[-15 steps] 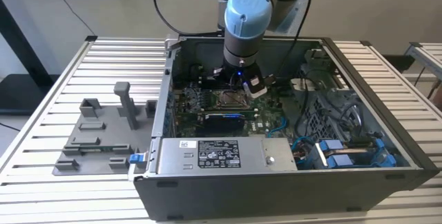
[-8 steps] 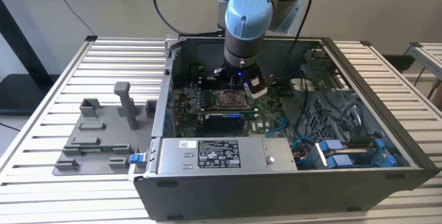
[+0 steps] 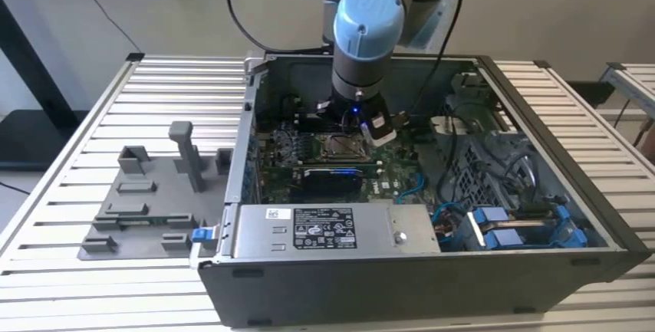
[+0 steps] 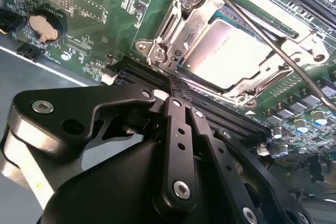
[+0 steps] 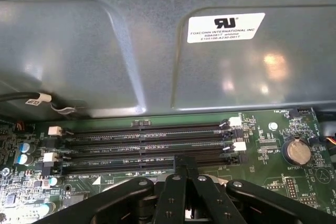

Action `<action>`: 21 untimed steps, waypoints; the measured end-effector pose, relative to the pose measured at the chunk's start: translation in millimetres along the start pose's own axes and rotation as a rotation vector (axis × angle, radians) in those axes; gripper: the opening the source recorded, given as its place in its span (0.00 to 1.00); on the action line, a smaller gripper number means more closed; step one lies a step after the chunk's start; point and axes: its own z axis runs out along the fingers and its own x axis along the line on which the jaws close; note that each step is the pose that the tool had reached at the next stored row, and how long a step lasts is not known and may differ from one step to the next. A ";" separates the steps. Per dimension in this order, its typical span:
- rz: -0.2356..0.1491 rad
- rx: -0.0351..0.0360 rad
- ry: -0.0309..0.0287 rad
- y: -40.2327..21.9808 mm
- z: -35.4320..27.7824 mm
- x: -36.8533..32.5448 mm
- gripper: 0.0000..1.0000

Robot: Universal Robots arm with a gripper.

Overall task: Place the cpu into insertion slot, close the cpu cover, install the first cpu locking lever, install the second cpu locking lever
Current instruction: 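Install the first cpu locking lever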

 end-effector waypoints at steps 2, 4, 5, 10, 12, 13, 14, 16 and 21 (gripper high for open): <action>0.000 -0.0022 0.0003 -0.3 0.4 0.0 0.11; 0.000 -0.0041 0.0000 -0.7 1.2 0.0 0.11; 0.000 -0.0041 0.0001 -0.9 1.7 0.0 0.11; 0.001 -0.0206 0.0013 -1.3 2.8 -0.1 0.11; 0.003 -0.0388 0.0027 -1.4 2.5 0.0 0.11; 0.003 -0.0471 0.0034 -1.4 2.5 0.0 0.11; 0.003 -0.0515 0.0036 -1.5 2.5 0.1 0.11; 0.004 -0.0546 0.0040 -0.3 0.2 0.0 0.11; 0.004 -0.0551 0.0043 4.6 -10.3 0.6 0.11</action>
